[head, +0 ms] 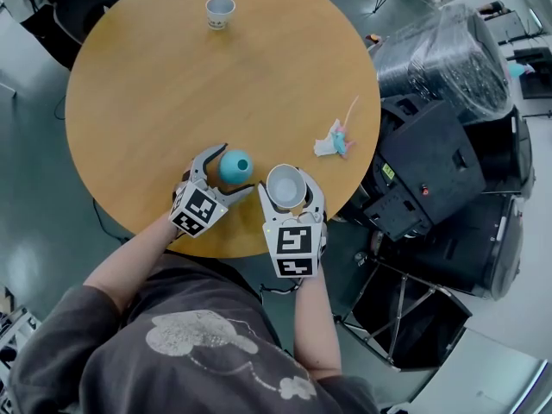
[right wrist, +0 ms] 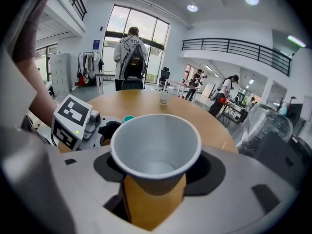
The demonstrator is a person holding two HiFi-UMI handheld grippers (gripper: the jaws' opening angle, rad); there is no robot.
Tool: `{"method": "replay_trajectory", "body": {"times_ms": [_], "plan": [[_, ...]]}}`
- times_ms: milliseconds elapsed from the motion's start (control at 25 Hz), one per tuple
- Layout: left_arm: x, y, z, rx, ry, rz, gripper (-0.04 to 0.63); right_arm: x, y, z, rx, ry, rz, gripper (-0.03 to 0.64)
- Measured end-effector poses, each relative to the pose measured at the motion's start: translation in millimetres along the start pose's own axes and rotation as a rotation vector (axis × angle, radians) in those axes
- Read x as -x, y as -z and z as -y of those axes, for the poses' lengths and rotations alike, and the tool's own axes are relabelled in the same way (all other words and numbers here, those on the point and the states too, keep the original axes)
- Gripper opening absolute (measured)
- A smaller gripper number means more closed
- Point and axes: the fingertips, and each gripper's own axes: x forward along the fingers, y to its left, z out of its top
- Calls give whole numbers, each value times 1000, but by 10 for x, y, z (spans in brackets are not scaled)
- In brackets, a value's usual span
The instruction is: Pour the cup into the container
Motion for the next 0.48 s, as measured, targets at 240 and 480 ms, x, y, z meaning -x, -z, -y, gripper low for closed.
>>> {"method": "replay_trajectory", "body": {"times_ms": [240, 480], "plan": [[234, -31, 32, 56, -44, 10, 479, 119, 79, -26, -28, 7, 22, 288], [678, -192, 16, 68, -154, 76, 477, 323, 79, -52, -86, 12, 95, 288]]}}
